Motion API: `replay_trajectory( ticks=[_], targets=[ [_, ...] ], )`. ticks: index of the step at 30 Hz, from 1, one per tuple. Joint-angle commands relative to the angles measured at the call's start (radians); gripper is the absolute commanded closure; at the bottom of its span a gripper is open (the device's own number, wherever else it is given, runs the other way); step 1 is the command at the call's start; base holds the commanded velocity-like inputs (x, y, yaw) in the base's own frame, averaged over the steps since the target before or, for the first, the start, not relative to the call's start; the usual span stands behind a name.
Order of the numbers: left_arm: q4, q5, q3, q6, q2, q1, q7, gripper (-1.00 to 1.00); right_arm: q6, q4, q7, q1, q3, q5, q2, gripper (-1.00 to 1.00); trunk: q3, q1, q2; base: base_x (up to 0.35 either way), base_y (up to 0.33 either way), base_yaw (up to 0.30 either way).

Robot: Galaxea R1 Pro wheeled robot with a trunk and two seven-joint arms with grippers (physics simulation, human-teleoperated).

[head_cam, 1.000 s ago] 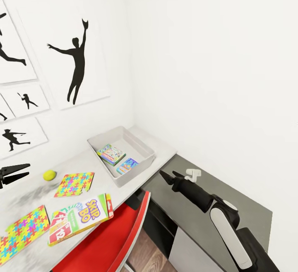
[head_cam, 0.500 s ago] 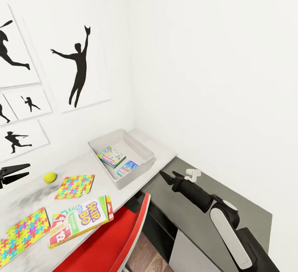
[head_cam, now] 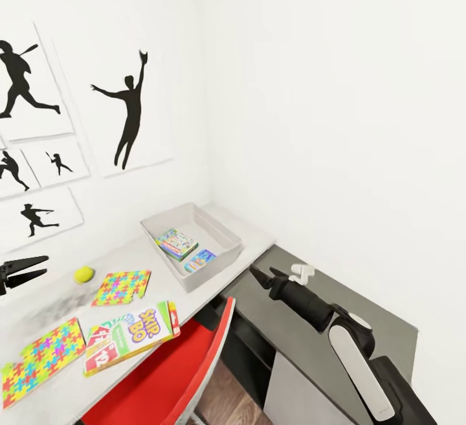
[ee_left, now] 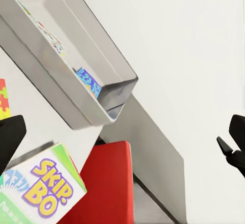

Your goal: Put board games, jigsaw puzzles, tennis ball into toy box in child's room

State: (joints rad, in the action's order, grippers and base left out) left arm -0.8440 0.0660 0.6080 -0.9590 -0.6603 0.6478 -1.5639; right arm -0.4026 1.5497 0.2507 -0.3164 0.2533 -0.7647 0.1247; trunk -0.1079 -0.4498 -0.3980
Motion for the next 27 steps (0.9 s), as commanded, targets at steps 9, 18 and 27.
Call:
replay_trajectory(
  ticks=[9, 18, 27],
  targets=[
    [-0.001, 0.006, 0.003, -0.011, -0.005, 0.001, -0.007, -1.00, -0.004, 0.005, -0.001, 0.011, 0.000, -0.007, -0.001, -1.00, 0.012, 0.000, -0.002, -0.046, 0.000, 0.000],
    [-0.001, 0.006, 0.002, -0.011, -0.005, 0.001, -0.007, -1.00, -0.005, 0.000, -0.001, 0.013, -0.001, -0.007, -0.001, -1.00, 0.027, 0.000, -0.002, -0.136, 0.000, 0.000],
    [-0.001, 0.008, 0.001, -0.012, -0.002, 0.001, -0.007, -1.00, -0.005, 0.000, 0.000, 0.013, -0.029, -0.008, -0.002, -1.00, 0.042, 0.000, -0.002, -0.025, 0.000, 0.025]
  ],
)
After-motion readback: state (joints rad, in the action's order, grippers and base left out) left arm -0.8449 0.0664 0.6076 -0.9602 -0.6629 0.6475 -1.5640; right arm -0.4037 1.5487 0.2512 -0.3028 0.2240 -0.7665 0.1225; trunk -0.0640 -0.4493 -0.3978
